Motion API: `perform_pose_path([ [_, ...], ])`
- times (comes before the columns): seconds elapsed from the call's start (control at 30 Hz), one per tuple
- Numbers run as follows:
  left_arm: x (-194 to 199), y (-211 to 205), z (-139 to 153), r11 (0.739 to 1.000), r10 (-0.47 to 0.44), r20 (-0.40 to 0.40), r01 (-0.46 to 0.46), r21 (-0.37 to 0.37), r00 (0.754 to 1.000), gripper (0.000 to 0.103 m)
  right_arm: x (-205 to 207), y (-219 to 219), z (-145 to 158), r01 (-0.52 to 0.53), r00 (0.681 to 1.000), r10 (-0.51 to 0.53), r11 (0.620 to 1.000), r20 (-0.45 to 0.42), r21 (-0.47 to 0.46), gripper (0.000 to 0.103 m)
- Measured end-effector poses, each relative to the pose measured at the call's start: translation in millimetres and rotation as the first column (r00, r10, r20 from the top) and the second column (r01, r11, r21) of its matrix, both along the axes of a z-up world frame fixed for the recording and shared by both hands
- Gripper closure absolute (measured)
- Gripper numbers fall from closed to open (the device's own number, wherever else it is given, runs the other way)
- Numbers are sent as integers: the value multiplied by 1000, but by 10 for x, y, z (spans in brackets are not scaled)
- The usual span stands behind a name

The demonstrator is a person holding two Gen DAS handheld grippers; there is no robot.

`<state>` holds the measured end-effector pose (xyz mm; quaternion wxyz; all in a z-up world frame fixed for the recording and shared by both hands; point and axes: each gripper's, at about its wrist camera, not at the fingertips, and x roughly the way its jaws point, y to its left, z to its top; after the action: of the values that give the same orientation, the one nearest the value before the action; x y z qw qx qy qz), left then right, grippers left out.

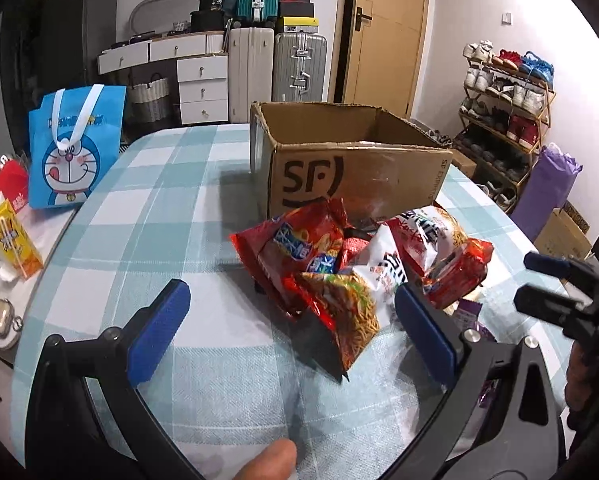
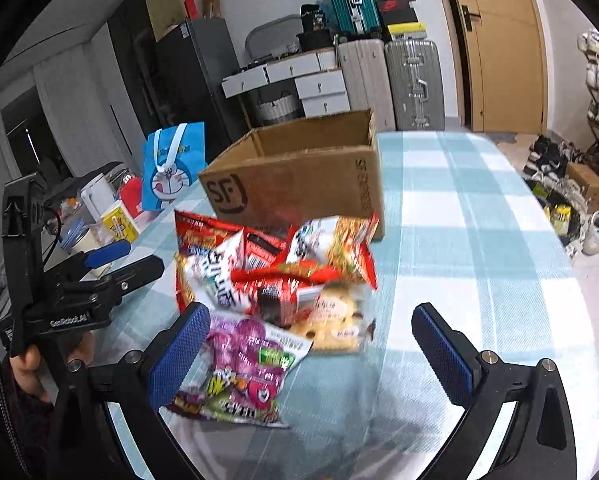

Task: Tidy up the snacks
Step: 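Move both tools back toward the remaining snack pile, then grasp the purple grape candy bag with the right gripper while the left gripper grasps the white noodle bag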

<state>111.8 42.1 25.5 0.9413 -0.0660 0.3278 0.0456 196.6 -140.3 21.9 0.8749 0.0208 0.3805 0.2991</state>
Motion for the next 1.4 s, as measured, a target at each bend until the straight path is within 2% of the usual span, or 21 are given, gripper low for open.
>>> perform_pose_path([
  [0.27,-58,-62,-111,999,-39,-28,40,11,999,1,-130,78,-174,-34,997,33,999,-64,-3,0],
  [0.4,-80,-104,-120,998,-55,-21,56,26,998,1,-142,127,-295,-58,989,62,998,-135,37,0],
  [0.57,-36,-87,-186,997,-78,-62,78,-6,995,1,-154,218,-369,-84,982,93,995,-166,61,1],
  [0.7,-34,-112,-219,996,-94,-67,94,-7,993,1,-143,270,-438,-102,974,114,992,-196,71,15],
  [0.8,-46,-164,-218,994,-104,-59,106,20,993,1,-146,301,-458,-108,972,121,991,-201,77,15],
  [0.93,-46,-196,-248,993,-119,-62,120,17,991,1,-119,344,-477,-117,967,135,989,-218,95,22],
  [1.03,-43,-177,-263,994,-108,-63,109,16,992,1,-105,379,-485,-128,960,153,985,-235,117,38],
  [1.23,-19,-108,-299,994,-106,-68,105,-23,992,1,-164,350,-412,-141,964,171,978,-206,152,53],
  [1.4,5,-97,-315,993,-118,-69,116,-35,991,1,-219,333,-316,-154,972,178,976,-153,157,54],
])
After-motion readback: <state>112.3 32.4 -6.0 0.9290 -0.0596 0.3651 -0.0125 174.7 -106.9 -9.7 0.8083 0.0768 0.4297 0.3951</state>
